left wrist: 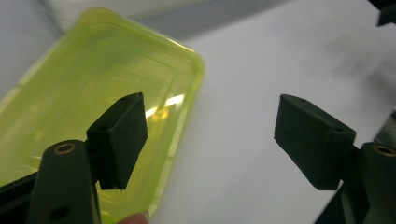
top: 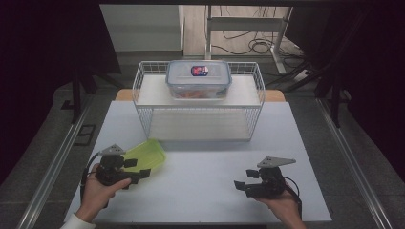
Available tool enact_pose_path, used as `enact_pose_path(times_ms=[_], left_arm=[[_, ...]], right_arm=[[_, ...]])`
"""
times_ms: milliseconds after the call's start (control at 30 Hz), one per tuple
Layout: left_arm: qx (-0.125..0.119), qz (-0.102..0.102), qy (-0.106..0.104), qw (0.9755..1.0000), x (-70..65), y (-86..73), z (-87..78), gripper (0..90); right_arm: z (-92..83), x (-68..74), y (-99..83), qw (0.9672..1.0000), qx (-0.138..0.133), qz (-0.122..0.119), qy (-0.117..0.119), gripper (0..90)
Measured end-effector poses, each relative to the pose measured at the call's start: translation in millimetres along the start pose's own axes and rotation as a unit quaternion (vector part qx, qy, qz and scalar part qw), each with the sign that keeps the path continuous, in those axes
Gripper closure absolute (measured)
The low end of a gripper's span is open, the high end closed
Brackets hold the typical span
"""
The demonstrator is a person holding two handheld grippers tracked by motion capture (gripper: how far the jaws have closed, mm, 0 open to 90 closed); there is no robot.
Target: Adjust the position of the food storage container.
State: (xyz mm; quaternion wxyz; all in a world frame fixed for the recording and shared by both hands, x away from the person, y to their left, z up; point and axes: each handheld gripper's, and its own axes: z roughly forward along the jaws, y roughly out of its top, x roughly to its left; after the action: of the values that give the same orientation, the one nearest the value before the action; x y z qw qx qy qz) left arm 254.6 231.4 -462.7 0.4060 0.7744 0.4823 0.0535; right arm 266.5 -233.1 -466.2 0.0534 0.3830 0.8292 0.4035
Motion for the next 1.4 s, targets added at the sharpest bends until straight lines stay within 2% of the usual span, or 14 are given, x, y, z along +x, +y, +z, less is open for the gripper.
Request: enact_pose_path(times_ms=[167,233,267,367,567,667,733,867,967,1133,1400], left_arm=[[-0.001,-0.005,0.025,0.9997,20.0,13.6,1.4,28.0],[0.000,-0.003,0.043,0.9991,29.1,20.8,3.7,32.8],[0.003,0.000,0.060,0.9982,35.5,26.5,5.4,34.0],[0.007,0.014,0.085,0.9963,45.9,36.7,9.4,35.2],[0.020,0.017,0.102,0.9945,66.7,52.9,20.7,36.7],[0.024,0.019,0.121,0.9922,73.5,57.5,27.2,45.9],[0.032,0.022,0.126,0.9913,77.2,60.2,31.7,55.8],[0.050,0.020,0.117,0.9917,83.4,62.2,42.8,76.3],[0.074,0.018,0.114,0.9906,88.5,61.3,51.3,88.4],[0.084,0.020,0.097,0.9915,88.5,61.2,57.8,89.7],[0.096,0.027,0.094,0.9906,88.9,61.0,65.5,90.0]], right_arm=[[0.6,-0.8,-1.0,1.0000,0.003,0.002,-0.004,30.8],[1.3,-0.6,-0.5,1.0000,0.003,0.003,-0.004,30.8],[1.6,-0.6,-0.3,1.0000,0.004,0.002,-0.004,30.8],[4.4,-0.6,0.2,1.0000,0.005,0.003,-0.003,30.8],[8.6,-1.6,-0.3,0.9999,0.013,0.000,-0.003,30.8],[8.9,-2.7,-0.9,0.9999,0.013,0.000,-0.005,30.8],[8.7,-3.2,-1.4,0.9999,0.013,0.001,-0.005,30.8],[7.7,-3.6,-2.1,0.9999,0.012,0.000,-0.006,30.8],[7.8,-3.3,-2.4,0.9999,0.013,0.000,-0.006,30.8],[8.6,-4.4,-2.8,0.9999,0.014,0.002,-0.007,30.8],[10.9,-4.1,-2.7,0.9998,0.017,0.003,-0.007,30.8]])
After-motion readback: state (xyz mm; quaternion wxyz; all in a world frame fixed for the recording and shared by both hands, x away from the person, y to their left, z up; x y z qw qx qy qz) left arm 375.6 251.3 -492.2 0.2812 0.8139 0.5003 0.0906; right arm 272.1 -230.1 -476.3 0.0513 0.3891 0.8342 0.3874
